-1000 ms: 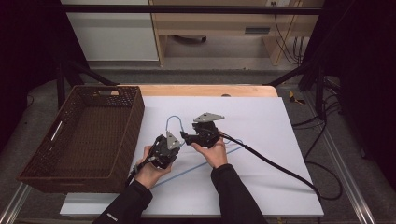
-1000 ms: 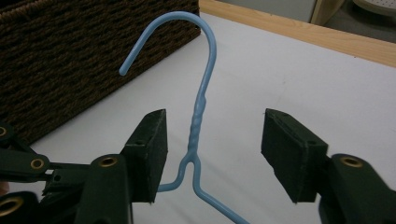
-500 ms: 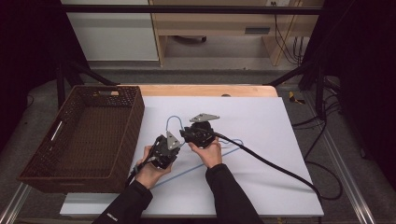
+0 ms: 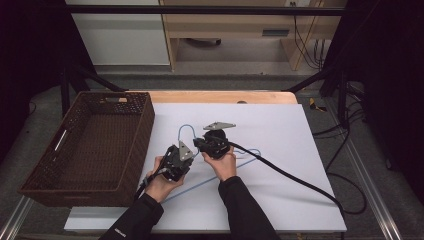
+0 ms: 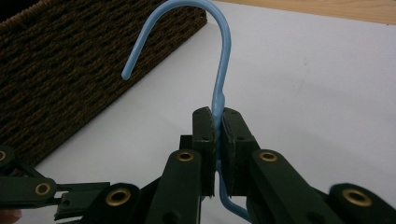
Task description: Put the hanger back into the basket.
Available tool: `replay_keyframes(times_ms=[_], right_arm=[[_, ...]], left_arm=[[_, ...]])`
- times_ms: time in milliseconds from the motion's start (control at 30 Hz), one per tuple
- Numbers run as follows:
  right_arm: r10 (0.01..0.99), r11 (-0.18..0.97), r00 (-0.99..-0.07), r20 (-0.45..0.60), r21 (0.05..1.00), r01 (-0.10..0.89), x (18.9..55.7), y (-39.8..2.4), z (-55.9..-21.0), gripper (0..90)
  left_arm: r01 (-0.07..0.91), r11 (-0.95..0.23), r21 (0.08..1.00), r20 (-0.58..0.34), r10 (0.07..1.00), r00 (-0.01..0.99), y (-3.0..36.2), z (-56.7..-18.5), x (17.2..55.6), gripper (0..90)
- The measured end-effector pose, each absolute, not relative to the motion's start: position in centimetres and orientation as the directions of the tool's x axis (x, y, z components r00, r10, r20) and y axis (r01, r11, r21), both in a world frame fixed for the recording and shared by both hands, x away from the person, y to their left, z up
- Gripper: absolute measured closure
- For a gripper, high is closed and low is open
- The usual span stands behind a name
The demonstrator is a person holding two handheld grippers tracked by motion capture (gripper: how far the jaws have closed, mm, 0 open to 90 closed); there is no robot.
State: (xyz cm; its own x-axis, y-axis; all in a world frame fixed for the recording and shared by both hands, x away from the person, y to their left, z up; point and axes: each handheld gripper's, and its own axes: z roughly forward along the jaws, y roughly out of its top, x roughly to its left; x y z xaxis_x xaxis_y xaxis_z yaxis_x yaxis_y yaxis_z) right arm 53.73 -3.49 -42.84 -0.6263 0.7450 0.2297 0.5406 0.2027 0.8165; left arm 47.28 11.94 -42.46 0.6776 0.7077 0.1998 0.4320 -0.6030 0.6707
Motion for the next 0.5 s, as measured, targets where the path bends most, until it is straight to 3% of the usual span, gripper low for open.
replay_keyframes(times_ms=[67, 233, 367, 500], right_arm=[[0.745, 0.199, -0.626, 0.231, 0.819, 0.539, 53.68, -3.46, -42.86, 85.8], [0.744, 0.198, -0.627, 0.229, 0.821, 0.535, 53.59, -3.46, -42.81, 85.9], [0.745, 0.198, -0.628, 0.226, 0.823, 0.532, 53.5, -3.46, -42.75, 85.9], [0.741, 0.197, -0.632, 0.226, 0.826, 0.527, 53.46, -3.44, -42.75, 85.8]], left_arm=[[0.431, -0.605, 0.67, 0.207, 0.71, 0.673, 12.02, -42.44, 47.4, 75.4], [0.446, -0.599, 0.665, 0.172, 0.704, 0.689, 12.23, -42.45, 47.68, 67.9], [0.474, -0.595, 0.649, 0.151, 0.712, 0.686, 12.08, -43.0, 48.15, 68.9], [0.48, -0.592, 0.648, 0.138, 0.711, 0.69, 12.01, -43.12, 48.25, 76.6]])
